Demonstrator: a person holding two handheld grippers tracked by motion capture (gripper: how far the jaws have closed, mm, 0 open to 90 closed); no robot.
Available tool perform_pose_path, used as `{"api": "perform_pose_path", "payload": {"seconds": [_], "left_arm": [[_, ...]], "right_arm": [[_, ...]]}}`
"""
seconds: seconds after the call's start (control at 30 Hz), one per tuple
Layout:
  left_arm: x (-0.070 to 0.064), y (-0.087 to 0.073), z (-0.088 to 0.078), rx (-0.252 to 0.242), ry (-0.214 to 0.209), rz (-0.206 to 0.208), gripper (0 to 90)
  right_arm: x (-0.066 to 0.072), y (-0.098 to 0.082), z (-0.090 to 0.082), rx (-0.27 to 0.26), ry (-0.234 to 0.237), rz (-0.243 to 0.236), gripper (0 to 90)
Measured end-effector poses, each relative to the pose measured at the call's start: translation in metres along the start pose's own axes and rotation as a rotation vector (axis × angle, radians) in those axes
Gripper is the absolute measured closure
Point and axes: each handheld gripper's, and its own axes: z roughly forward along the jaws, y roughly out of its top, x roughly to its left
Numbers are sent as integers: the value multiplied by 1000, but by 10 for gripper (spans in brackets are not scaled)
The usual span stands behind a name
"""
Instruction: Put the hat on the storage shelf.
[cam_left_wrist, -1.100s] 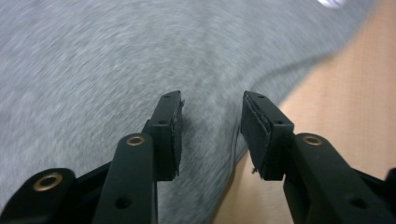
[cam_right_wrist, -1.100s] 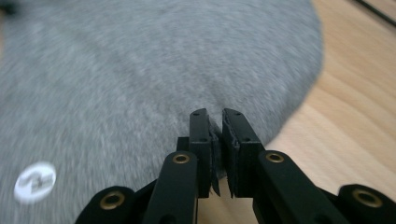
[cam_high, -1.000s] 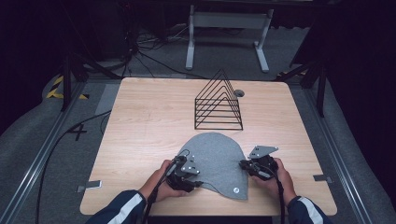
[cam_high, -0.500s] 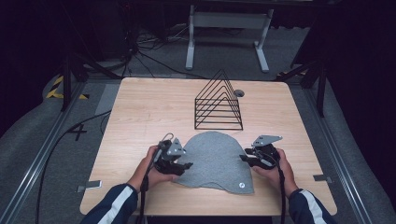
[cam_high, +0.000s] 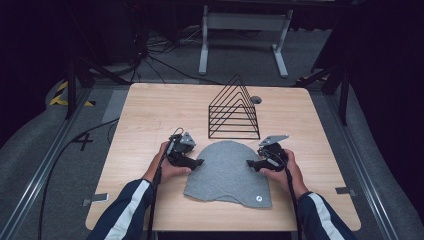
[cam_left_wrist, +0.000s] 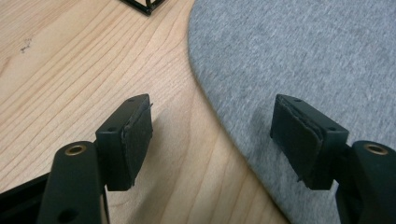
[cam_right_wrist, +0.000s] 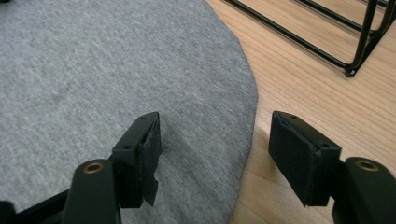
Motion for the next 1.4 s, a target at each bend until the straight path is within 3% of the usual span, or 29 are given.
{"api": "perform_pose_path", "payload": {"seconds": [0.13, 0.27, 0.33, 0.43, 0.57, 0.63, 0.7, 0.8, 1.13, 1.27, 1.4], "left_arm": [[-8, 2, 0, 20, 14, 0, 289], [-18, 4, 1, 21, -10, 20, 371], [-20, 6, 0, 28, -22, 38, 465], [-22, 7, -1, 42, -46, 17, 547], [-19, 5, -2, 24, -79, 8, 690], [-16, 5, -2, 24, -90, 7, 765], [-15, 3, -2, 9, -109, -19, 818], [-18, 5, -3, 30, -91, 9, 858], [-26, 13, -14, 4, -52, 57, 864], [-30, 18, -19, -14, -38, 96, 865], [-32, 22, -25, -43, -35, 101, 865]], "right_arm": [[2, -2, -1, -14, 3, -1, 451], [7, 0, -3, -2, 5, 0, 564], [9, 0, -3, -1, 11, 2, 649], [9, -1, -4, -1, 38, 5, 727], [6, -4, -4, -23, 82, 9, 819], [5, -5, -4, -22, 92, 13, 836], [6, -5, -5, -20, 91, 6, 840], [7, -5, -7, -23, 82, -17, 844], [7, -4, -20, -62, 67, -72, 851], [8, -3, -27, -78, 64, -92, 853], [8, -1, -37, -106, 62, -97, 853]]}}
